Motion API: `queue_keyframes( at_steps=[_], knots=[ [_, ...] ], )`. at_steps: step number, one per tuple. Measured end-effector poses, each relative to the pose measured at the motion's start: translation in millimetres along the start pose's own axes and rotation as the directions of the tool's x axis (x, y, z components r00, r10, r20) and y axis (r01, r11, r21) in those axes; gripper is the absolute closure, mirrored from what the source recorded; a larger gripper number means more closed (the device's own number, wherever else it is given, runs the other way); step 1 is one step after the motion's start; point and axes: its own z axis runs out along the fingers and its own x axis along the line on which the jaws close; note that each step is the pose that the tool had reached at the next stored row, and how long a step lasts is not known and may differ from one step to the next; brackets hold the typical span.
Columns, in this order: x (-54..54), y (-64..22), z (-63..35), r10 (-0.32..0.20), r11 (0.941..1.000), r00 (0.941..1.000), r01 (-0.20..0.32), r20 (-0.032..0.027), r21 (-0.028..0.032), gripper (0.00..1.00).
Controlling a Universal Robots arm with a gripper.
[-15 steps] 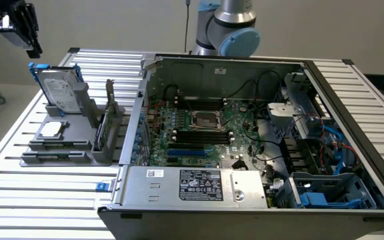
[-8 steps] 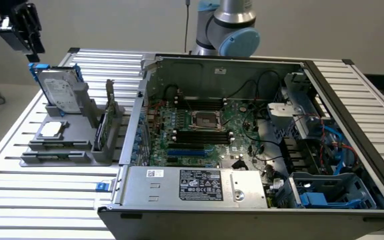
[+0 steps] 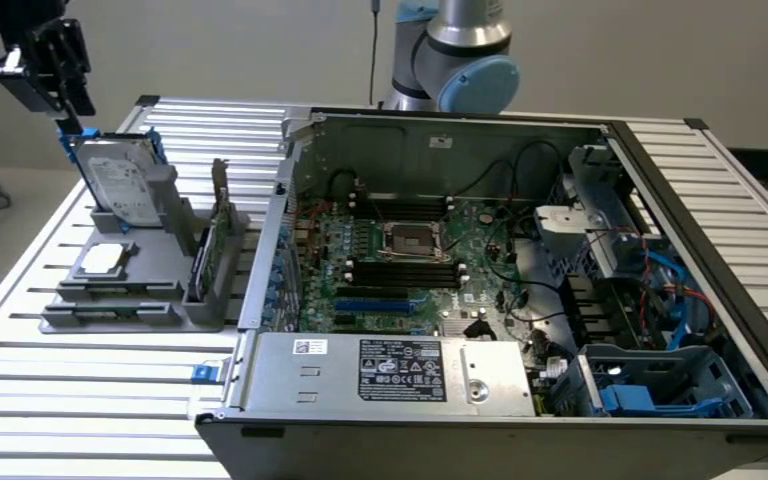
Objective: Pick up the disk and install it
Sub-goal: 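Pick up the disk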
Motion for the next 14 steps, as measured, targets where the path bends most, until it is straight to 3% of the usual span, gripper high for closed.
queue_keyframes(
  at_steps=[14],
  knots=[
    [0.0, 1.3, 25.1, 0.090, 0.9960, 0.9960, -0.090, -0.0055, 0.0003, 0.52]
  ],
)
